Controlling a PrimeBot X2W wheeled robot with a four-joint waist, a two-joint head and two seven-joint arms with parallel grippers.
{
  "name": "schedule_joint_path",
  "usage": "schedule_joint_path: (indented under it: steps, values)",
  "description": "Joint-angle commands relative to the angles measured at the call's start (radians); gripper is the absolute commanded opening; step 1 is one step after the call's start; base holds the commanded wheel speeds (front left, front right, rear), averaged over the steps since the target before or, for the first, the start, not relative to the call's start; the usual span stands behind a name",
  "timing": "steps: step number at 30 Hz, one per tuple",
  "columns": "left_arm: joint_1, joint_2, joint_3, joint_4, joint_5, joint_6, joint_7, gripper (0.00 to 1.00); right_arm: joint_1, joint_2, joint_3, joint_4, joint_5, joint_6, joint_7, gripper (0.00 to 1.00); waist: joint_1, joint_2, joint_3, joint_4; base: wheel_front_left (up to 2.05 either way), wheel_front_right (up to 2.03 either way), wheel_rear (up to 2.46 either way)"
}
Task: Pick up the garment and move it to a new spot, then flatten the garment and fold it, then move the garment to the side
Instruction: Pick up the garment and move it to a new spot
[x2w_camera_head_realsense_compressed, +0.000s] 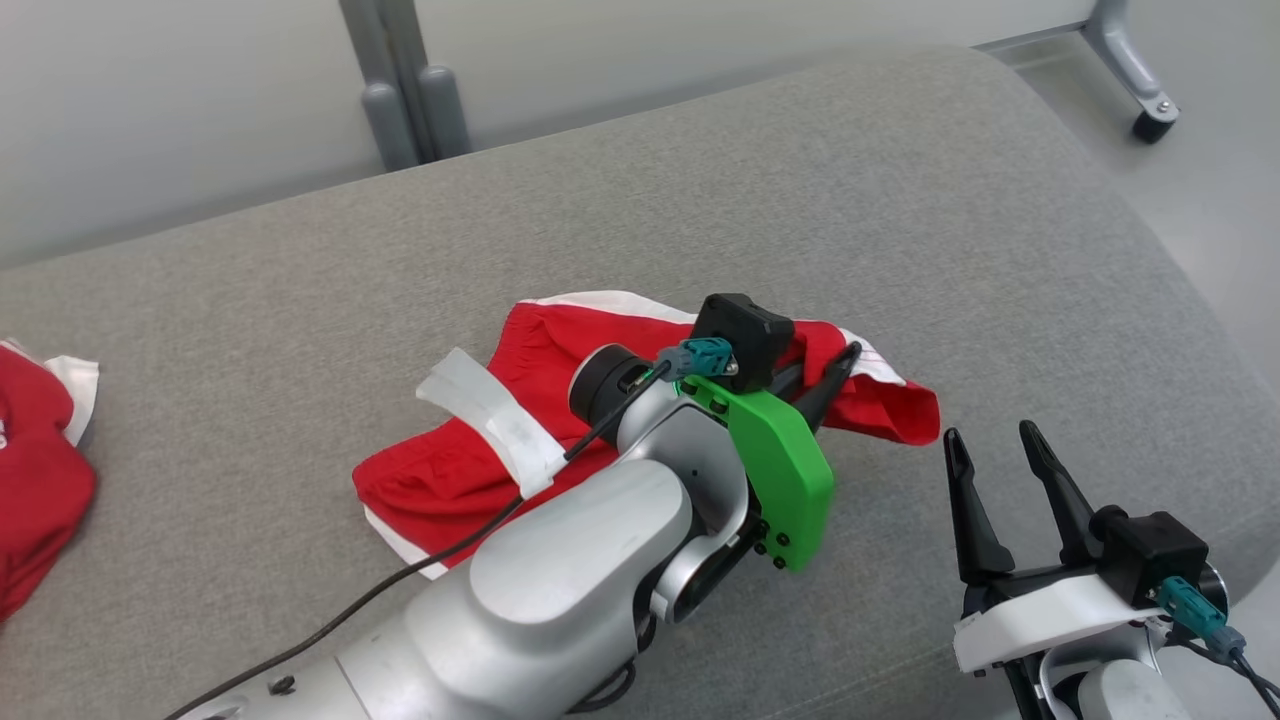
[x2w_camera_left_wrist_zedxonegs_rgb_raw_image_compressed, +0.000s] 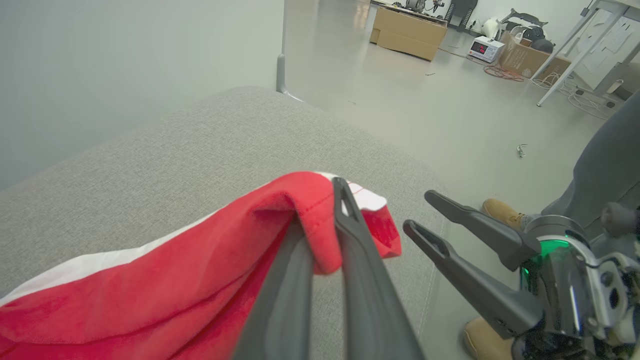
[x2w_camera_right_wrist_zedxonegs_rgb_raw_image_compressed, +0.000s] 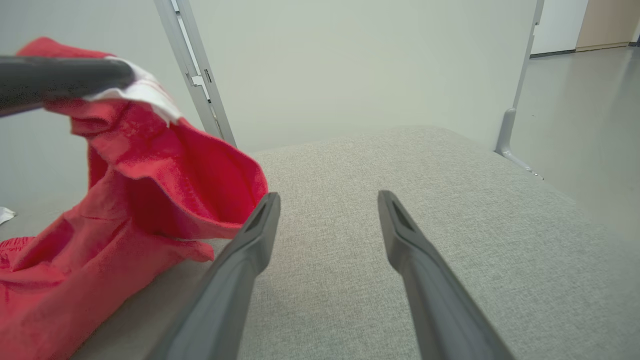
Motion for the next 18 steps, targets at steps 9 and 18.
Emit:
schedule_joint_path:
  steps: [9, 18]
  values:
    - [-0.027, 0.004, -0.027, 0.201, -0.043, 0.027, -0.041, 0.0, -0.007, 0.003, 0.011, -0.005, 0.008, 0.0, -0.003, 1.0, 0.0001, -0.0001, 0.013, -0.101, 0.0, 0.0, 0.0]
    - [-0.018, 0.004, -0.038, 0.386, -0.07, 0.002, -0.075, 0.97, 0.017, 0.004, 0.002, -0.004, 0.009, 0.0, -0.003, 1.0, 0.0001, -0.0001, 0.017, -0.092, 0.0, 0.0, 0.0]
